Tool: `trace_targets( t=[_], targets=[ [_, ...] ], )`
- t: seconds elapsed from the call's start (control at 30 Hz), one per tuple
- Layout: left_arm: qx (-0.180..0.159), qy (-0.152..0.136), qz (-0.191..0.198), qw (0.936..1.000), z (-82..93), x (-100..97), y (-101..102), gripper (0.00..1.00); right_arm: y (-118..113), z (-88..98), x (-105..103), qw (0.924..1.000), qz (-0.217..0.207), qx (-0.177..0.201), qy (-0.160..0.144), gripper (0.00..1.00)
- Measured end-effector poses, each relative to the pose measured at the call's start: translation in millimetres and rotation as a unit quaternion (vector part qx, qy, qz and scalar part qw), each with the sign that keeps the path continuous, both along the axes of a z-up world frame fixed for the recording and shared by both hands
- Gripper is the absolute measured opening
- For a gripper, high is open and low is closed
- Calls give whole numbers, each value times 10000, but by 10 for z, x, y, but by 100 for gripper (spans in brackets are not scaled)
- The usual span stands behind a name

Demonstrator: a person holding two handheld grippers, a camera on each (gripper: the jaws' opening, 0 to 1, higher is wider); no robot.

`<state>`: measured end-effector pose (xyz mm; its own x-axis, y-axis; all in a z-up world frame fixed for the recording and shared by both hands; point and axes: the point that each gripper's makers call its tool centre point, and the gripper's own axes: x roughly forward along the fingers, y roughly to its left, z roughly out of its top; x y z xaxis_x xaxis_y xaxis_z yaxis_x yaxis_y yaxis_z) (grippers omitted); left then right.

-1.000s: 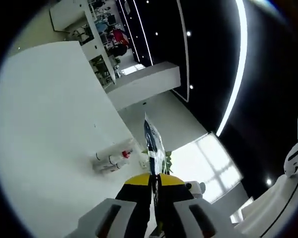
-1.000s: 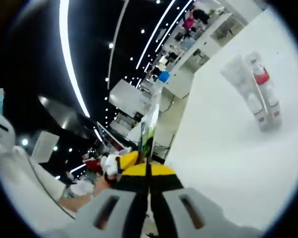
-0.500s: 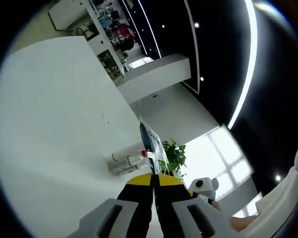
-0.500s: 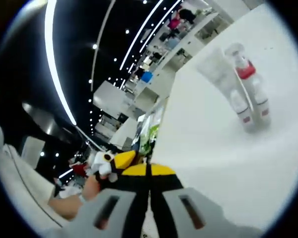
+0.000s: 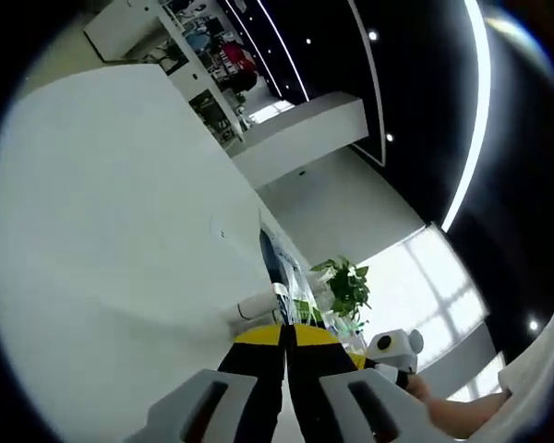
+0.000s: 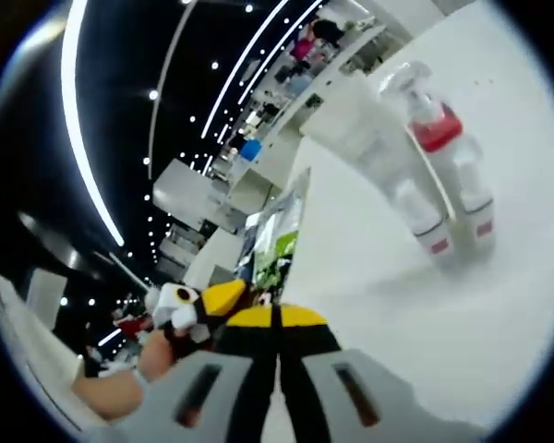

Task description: Arrange the skincare products in the storage area until every visible bottle or jar stands upright without overlapping.

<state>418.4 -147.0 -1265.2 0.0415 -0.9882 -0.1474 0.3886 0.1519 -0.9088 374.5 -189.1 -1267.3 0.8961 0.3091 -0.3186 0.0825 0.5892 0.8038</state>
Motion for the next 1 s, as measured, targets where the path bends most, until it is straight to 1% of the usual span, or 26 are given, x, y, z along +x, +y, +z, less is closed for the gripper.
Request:
trace_targets(
  t=[0.07,0.2,0.27,0.33,0.4,0.43,0.5,0.6,0.67,0.83,0.93,1.0],
  targets=[
    [29,12,-6,10000,-42,36,-27,1,-42,-76,54,10000,-39,-8,46,0],
    [143,9,-11,9999,-184,120,-86,1,-105,-212,140,9998,-97,-59,152,0],
    [235,49,5,9997,-287,178,-134,1,-161,-328,201,9995,-160,-92,259,0],
    [262,58,4,9996,-327,204,-159,1,-184,-361,218,9994,-188,-81,282,0],
    [303,70,-2,9995,-403,250,-214,1,-239,-442,256,9990,-264,-84,348,0],
    [315,77,-6,9995,-417,253,-226,1,-250,-460,262,9989,-282,-82,365,0],
    [426,91,-40,9990,-535,273,-290,1,-322,-611,284,9979,-381,-64,523,0],
    [512,48,-32,9987,-632,281,-344,1,-361,-700,293,9971,-442,-48,618,0],
    [559,77,-15,9984,-695,283,-370,1,-388,-779,293,9963,-465,-81,724,0],
    [702,164,12,9974,-854,293,-421,1,-435,-914,295,9948,-474,-174,886,0],
    [827,124,31,9965,-942,293,-434,1,-451,-996,297,9939,-461,-190,989,0],
    [860,138,33,9962,-970,285,-445,1,-464,-1029,295,9933,-459,-216,1034,0]
  ],
)
